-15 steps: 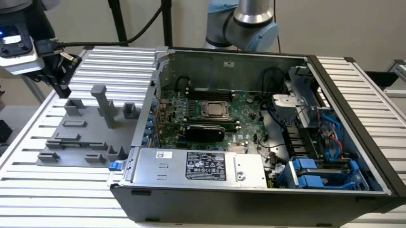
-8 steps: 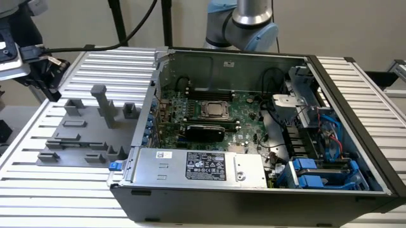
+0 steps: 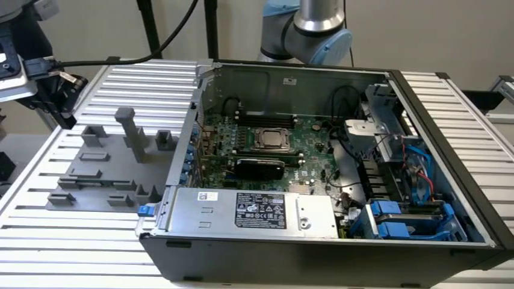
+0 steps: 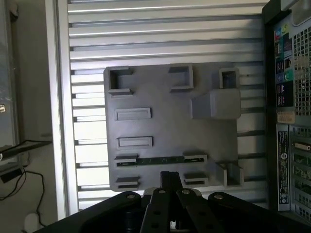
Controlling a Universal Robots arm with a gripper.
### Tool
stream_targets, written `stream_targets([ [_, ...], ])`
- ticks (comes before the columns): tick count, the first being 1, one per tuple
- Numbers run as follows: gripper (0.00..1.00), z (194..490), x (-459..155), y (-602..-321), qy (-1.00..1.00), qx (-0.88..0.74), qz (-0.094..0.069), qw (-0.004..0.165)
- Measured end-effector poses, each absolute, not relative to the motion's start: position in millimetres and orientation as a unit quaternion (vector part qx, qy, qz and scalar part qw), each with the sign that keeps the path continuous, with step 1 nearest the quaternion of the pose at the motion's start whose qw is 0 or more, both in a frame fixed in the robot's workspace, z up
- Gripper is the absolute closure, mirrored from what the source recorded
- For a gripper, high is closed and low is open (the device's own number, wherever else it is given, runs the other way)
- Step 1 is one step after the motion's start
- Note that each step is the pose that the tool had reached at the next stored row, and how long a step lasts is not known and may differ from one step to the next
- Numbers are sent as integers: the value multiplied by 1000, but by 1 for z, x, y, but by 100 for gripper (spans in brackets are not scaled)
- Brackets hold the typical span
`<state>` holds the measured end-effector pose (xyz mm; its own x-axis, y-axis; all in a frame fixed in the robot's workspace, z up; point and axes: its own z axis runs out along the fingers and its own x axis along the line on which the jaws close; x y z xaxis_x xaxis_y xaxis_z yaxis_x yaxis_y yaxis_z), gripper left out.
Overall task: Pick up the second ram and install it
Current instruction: 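Reach for the second ram, then pick up the second ram and move it above second insertion slot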
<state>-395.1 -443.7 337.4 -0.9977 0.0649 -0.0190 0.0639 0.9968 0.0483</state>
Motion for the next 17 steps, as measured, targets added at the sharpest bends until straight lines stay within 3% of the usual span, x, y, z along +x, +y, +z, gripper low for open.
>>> stream_targets([
  [17,100,334,-389,-444,999,-23,24,9],
])
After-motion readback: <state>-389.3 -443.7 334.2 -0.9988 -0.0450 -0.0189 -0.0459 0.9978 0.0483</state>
